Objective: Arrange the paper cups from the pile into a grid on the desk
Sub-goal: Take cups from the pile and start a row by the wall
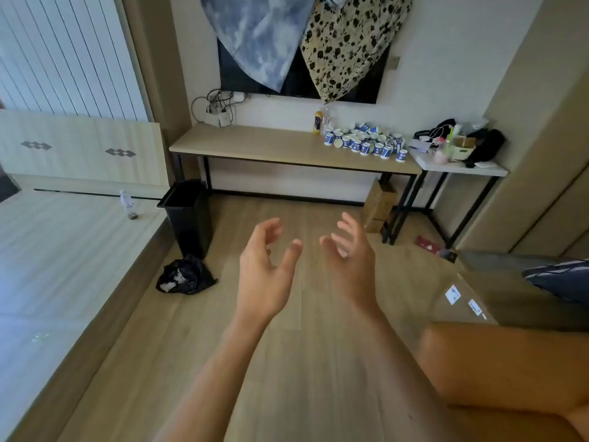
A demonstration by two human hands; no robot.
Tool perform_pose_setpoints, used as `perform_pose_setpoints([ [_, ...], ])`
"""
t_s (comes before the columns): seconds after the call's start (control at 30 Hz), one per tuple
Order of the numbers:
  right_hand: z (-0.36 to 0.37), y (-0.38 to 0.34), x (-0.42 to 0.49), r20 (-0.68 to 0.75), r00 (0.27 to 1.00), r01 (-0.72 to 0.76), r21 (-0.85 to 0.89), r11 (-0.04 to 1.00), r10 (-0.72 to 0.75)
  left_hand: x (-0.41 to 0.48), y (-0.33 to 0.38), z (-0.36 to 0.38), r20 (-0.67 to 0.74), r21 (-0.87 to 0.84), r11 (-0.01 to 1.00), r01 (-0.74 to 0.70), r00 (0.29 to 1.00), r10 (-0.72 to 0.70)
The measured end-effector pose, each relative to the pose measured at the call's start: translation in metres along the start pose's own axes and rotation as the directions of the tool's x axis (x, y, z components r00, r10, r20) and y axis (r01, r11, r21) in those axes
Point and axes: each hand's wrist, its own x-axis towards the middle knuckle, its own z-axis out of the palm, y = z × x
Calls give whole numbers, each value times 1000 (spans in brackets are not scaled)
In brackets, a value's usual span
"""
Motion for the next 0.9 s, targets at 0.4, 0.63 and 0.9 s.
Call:
perform_pose_setpoints([
  [0.4,80,47,111,-37,994,-107,-9,994,107,127,-56,6,79,-27,990,142,987,-140],
  [0.63,114,91,203,-16,992,-127,24,992,127,208,-85,47,83,3,989,147,986,-147],
  [0.9,138,129,339,-8,990,-137,47,989,137,331,-98,115,94,-1,994,106,990,-105],
])
